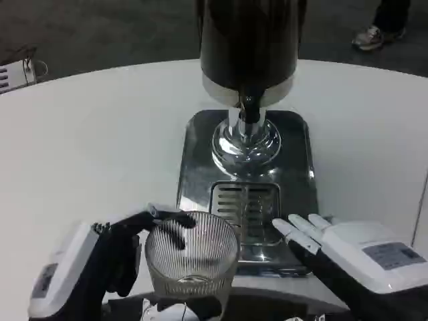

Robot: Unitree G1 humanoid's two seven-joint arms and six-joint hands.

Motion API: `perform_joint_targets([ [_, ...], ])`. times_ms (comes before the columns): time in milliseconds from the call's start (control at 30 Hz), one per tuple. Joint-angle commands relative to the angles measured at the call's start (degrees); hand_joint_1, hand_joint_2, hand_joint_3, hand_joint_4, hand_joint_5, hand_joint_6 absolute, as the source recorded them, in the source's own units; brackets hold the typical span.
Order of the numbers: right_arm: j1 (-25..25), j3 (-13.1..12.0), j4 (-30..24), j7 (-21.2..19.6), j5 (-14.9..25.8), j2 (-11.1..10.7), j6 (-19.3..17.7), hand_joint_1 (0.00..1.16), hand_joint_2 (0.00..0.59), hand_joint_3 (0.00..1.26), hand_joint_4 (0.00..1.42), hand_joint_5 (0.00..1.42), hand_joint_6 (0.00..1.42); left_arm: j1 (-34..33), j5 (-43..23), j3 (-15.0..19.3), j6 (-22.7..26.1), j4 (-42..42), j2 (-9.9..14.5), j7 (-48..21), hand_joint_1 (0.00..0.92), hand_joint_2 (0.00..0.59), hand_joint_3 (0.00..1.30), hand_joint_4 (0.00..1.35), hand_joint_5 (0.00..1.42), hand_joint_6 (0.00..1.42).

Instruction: Grasp the cup under the faucet to collect the drink, then remove the cup.

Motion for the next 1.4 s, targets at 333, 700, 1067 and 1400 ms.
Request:
perform_joint_targets([
  [333,0.29,0.06,-0.65,1.15,-0.55,0.65,-0.03,0.53,0.414,0.03,0.00,0.00,0.00,0.72,-1.61,0.44,-1.83,-0.27,-0.01,-0.21,0.588,0.000,0.99,1.13,1.35,1.42],
  [700,0.52,-0.39,-0.77,0.99,-0.15,0.67,-0.06,0.53,0.414,0.03,0.00,0.00,0.00,1.01,-1.45,0.44,-1.61,-0.48,-0.10,-0.18,0.588,0.000,0.99,1.13,1.35,1.42],
  [1067,0.84,-1.21,-0.86,0.73,0.28,0.84,0.05,0.53,0.414,0.03,0.00,0.00,0.00,-1.80,0.07,-0.39,-0.94,2.37,-0.92,0.67,0.589,0.000,0.99,1.13,1.35,1.42],
  [1400,2.43,-2.82,-2.22,0.66,0.60,1.10,0.26,0.53,0.413,0.03,0.00,0.00,0.00,-13.18,4.53,-1.73,-0.53,12.83,-2.45,4.29,0.589,0.000,0.99,1.13,1.35,1.42],
])
